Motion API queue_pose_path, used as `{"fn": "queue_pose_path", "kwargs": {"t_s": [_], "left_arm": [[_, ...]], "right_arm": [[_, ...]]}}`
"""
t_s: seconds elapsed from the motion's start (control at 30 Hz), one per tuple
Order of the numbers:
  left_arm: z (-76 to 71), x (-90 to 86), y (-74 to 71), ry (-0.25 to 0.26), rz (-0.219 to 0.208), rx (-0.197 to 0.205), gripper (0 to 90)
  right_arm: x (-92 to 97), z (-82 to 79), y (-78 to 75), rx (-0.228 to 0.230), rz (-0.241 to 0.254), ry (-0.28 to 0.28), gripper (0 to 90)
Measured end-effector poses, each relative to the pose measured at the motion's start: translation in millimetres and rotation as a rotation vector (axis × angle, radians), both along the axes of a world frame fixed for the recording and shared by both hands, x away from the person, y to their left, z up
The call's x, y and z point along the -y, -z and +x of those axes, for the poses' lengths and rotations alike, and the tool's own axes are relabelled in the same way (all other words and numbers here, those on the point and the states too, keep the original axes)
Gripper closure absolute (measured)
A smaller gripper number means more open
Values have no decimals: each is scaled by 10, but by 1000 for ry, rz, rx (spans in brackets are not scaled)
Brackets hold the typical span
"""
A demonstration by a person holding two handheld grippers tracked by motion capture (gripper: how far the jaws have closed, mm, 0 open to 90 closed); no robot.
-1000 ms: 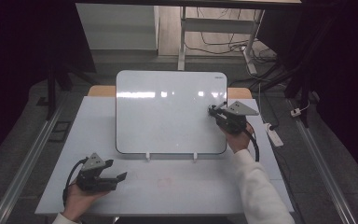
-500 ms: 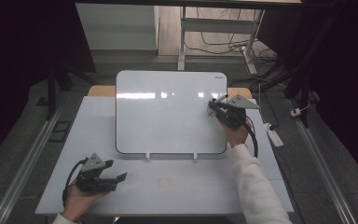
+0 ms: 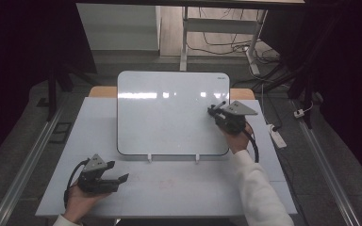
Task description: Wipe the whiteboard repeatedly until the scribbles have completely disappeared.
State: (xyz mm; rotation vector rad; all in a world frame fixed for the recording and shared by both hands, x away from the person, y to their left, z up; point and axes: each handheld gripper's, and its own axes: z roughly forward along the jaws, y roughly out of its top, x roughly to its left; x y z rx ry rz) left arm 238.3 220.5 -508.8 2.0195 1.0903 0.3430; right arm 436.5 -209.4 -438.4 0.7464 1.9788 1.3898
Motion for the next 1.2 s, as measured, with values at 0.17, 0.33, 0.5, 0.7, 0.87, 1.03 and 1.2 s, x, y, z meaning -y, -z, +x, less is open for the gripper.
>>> {"fn": "queue_pose_path", "kwargs": {"t_s": [0.17,0.33,0.5,0.7,0.87,1.03,1.2], "left_arm": [[-25,-6,-15,-1,-2,8,252],[-4,-2,-2,0,-1,1,252],[-12,1,-9,-1,-2,5,252],[-16,9,-7,3,1,5,252],[3,-14,-2,-5,-4,0,252],[-17,-10,-7,-3,-4,5,252],[2,-23,-2,-8,-5,2,252]], "right_arm": [[35,-4,11,-13,24,13,778],[17,-94,58,-9,-37,-17,778],[62,-117,58,9,-45,19,778],[172,-68,31,3,7,59,778],[79,-134,94,-31,-16,-16,778],[160,-122,73,-12,-27,21,778],[99,-201,112,-16,-78,-14,778]]}}
